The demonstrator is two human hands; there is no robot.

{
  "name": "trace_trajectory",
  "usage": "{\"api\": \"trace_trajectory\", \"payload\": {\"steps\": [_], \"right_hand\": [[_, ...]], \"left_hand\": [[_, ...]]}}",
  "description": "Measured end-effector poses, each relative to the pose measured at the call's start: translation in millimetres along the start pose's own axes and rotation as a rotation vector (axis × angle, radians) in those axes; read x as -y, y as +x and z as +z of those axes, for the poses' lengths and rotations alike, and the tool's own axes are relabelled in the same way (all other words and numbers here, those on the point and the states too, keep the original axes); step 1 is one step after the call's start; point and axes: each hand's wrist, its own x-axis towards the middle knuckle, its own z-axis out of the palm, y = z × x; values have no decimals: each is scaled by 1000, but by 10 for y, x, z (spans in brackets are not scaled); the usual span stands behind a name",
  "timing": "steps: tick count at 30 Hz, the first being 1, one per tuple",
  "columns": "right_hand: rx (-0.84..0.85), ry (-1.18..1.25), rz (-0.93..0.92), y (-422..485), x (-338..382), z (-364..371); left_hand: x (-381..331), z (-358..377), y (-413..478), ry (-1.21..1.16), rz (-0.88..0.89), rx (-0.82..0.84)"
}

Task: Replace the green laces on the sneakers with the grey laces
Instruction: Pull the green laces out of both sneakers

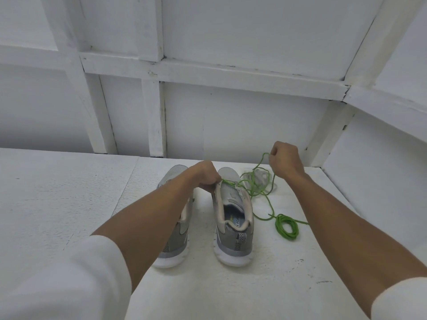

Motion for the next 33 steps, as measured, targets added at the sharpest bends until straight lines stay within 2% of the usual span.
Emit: {"api": "trace_trajectory", "payload": {"steps": [2,4,6,7,13,16,19,22,25,28,33], "right_hand": [[109,21,-23,-98,33,88],[313,17,-58,-199,72,166],[530,-105,-110,-288,101,206],[572,-156,-128,-320,113,227],[360,38,-85,-427,201,215],[455,136,-19,-530,299,217],[586,181,75,-626,331,292],[530,244,154,-685,276,397],[506,552,365,-737,197,488],[511,712,549,-766,164,504],[470,739,604,-809,125,611]], "left_hand": [[15,-19,-9,30,-12,-6],[40,-21,6,-14,-15,14],[34,-15,-2,9,-10,13],[17,-17,-18,45,0,-2],[-149,34,-40,318,128,-118],[-203,111,-3,405,190,-160],[-221,170,33,494,196,-129],[-248,216,42,563,174,-77],[-261,271,78,630,164,-28],[-276,334,82,655,153,-16],[-284,173,1,532,134,-56]]}}
